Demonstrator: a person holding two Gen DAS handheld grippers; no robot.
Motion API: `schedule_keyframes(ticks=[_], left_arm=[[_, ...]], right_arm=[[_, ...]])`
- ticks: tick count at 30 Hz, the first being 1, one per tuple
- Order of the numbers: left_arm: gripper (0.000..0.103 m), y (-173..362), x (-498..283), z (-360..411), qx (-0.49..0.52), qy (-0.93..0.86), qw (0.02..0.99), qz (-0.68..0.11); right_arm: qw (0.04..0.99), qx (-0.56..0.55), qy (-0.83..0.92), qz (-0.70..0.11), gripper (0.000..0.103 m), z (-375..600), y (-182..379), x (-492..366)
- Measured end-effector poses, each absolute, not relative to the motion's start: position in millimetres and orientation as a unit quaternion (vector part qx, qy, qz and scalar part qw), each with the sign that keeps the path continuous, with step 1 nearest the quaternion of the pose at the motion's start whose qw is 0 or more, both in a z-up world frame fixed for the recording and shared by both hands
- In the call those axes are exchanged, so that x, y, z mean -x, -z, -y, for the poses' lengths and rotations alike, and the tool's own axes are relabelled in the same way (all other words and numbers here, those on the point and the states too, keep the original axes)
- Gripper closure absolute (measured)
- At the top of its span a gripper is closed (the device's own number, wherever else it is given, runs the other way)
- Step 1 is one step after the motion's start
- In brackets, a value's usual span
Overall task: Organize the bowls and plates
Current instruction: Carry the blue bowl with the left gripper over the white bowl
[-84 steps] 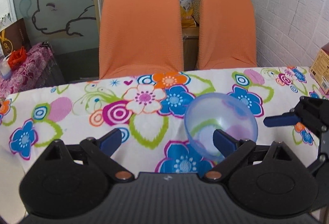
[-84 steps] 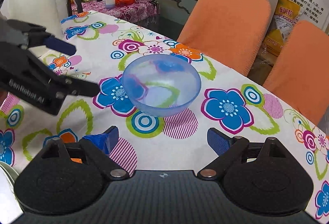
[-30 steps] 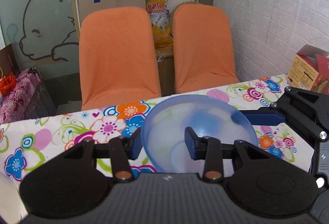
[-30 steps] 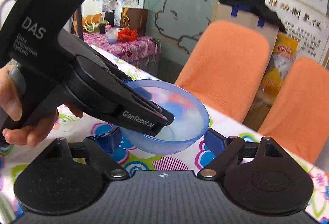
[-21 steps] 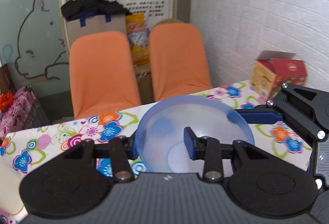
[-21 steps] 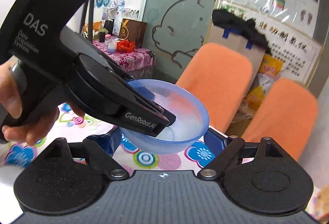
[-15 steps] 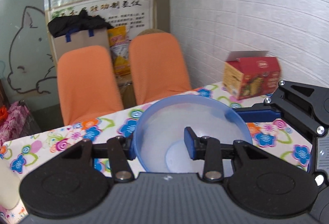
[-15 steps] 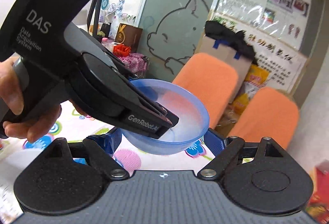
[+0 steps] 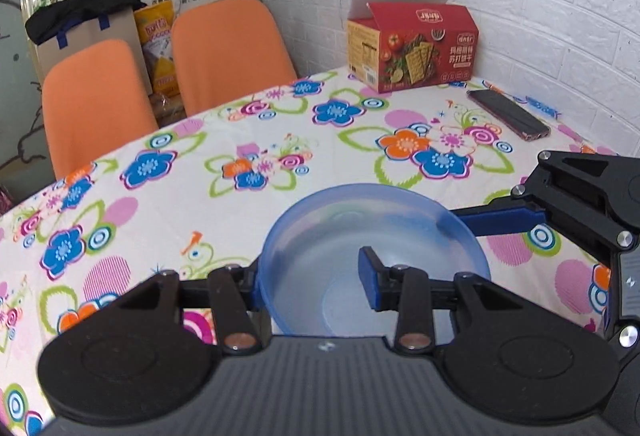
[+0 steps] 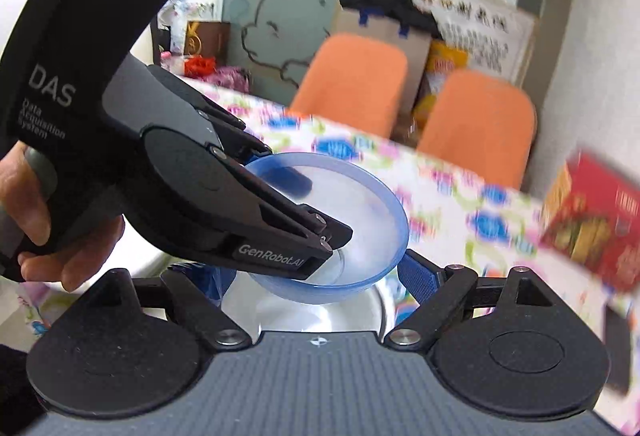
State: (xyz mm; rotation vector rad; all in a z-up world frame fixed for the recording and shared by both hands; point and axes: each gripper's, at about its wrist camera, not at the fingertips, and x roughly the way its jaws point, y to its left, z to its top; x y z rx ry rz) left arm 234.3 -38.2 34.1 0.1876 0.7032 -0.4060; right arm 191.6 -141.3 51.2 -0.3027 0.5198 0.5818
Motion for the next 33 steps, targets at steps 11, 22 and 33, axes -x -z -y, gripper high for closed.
schedule_keyframes(ticks=[11,22,33], left_arm=[[0.036,-14.7,-245.0,35.2,-0.084,0.202,0.907,-0.36],[0.001,-28.7,-244.9,20.4,-0.059,0.208,0.906,-0.364],[0.001,-41.3,-251.6,-10.2,-0.004,0.192,0.91,-0.368]], right_arm=[[0.907,0.159,-0.296,-0.252,0.028,142.5,-21.7,-184.8],[0.904,0.155,-0.289,-0.273,0.027,152.3,-12.6,-181.9],[0.91,0.107,-0.272,-0.294,0.026,164.7,-13.1,-179.7]])
